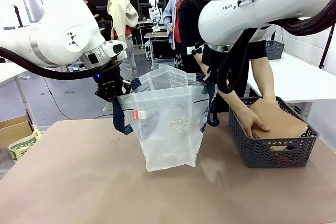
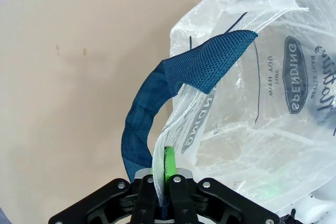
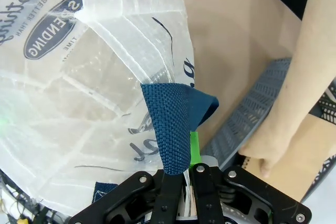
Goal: Transfer purchased items from the store into the shopping bag.
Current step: Move the Reusable shopping bag to the right side of the table.
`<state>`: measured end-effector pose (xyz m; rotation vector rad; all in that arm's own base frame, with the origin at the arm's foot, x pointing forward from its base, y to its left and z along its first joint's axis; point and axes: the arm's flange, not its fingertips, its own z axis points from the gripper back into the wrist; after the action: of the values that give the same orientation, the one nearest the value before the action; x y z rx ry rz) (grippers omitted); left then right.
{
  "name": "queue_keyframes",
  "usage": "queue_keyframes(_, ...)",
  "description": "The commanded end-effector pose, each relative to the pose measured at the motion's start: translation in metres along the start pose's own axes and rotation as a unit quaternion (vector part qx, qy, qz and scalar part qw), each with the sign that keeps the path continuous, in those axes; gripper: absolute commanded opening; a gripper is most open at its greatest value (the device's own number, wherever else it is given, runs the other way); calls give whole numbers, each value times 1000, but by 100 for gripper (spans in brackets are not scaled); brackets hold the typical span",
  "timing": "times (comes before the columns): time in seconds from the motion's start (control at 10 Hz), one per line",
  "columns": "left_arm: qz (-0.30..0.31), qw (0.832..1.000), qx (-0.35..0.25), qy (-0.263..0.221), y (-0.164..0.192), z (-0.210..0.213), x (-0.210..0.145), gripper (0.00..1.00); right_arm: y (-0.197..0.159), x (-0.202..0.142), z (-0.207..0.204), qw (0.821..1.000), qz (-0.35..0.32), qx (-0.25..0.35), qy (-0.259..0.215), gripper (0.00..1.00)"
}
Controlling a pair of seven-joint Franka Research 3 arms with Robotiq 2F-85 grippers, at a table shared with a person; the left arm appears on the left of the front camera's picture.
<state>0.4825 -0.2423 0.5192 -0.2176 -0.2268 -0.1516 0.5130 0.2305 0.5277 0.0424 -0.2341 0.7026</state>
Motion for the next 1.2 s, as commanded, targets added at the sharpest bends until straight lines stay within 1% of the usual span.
queue_keyframes(0.0,4,1000,0,-5,3,1,1,0,-2,-1,-1,1000,-2,-1,0,0)
queue_keyframes(1.1,4,1000,0,-5,3,1,1,0,-2,-1,-1,1000,-2,-1,0,0)
